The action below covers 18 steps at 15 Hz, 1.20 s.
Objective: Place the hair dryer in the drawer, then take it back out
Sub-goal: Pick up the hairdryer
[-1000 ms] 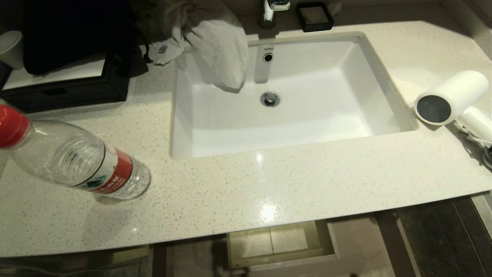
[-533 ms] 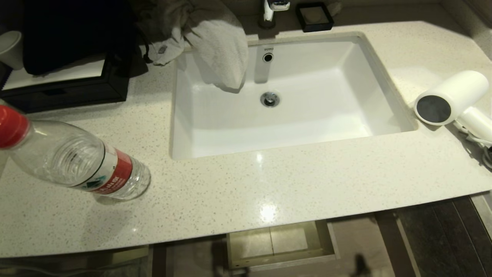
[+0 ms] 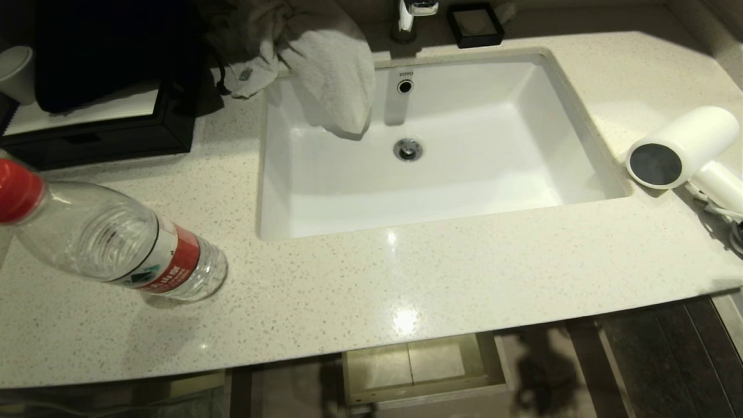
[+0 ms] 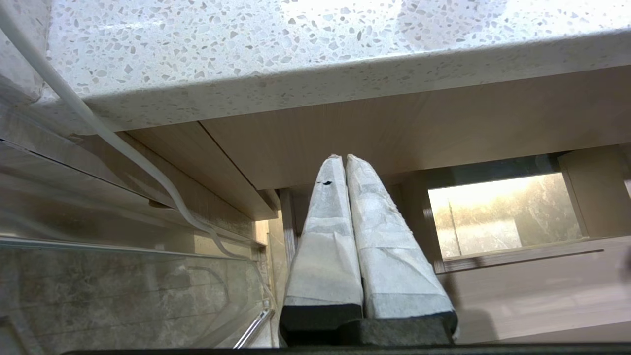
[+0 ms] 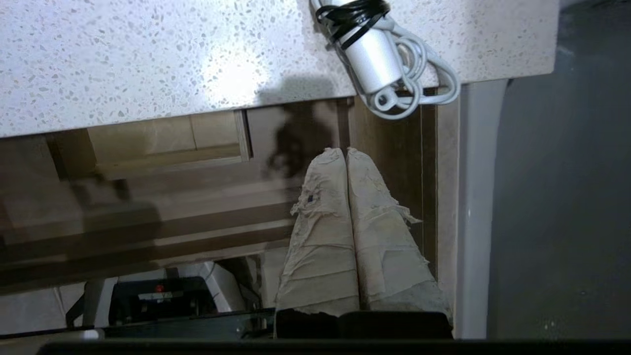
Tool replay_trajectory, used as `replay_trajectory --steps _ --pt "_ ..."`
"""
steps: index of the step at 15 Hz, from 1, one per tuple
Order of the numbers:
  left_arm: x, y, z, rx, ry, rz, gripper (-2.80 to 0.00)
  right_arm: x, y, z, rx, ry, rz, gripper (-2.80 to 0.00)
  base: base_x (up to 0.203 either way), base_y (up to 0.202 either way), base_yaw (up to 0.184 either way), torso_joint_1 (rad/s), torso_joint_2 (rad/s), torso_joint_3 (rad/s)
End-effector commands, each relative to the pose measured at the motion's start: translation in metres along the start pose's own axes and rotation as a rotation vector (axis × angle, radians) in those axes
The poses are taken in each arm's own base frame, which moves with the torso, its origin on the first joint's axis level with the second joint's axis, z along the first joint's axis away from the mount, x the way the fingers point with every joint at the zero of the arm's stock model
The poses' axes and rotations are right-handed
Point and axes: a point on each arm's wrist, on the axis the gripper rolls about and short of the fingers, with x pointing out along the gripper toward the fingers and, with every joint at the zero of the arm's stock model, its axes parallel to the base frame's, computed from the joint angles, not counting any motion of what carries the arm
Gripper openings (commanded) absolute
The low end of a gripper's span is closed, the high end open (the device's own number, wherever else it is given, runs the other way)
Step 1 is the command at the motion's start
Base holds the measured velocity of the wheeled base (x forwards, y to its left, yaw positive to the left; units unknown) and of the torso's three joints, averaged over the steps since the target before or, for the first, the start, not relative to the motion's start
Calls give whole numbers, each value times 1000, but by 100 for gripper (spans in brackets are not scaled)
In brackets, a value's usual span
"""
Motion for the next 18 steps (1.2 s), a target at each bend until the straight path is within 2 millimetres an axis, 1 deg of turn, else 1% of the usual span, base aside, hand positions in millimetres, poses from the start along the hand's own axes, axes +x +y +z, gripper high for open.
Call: replay_trajectory --steps 1,2,4,8,10,11,13,15,18 --pt "0 0 0 -1 0 0 -280 42 6 12 -13 150 7 -280 0 0 0 0 0 0" --pt "0 0 0 -1 0 0 -280 53 7 16 -10 159 -17 -280 0 0 0 0 0 0" --pt "0 0 0 -1 1 0 -280 67 7 21 -16 175 -63 -280 0 0 0 0 0 0" --pt "0 0 0 -1 1 0 -280 101 11 39 -17 178 -66 -280 0 0 0 0 0 0" --pt "0 0 0 -1 1 0 -280 113 12 47 -13 152 -62 -280 0 0 0 0 0 0" --pt "0 0 0 -1 0 0 -280 117 13 48 -18 153 -58 0 0 0 0 0 0 0" --pt "0 0 0 -1 -1 0 -280 128 14 50 -21 159 -59 0 0 0 0 0 0 0" --pt "0 0 0 -1 0 0 -280 133 15 55 -10 124 -58 0 0 0 0 0 0 0" --pt "0 0 0 -1 0 0 -280 149 16 61 -5 104 -60 0 0 0 0 0 0 0"
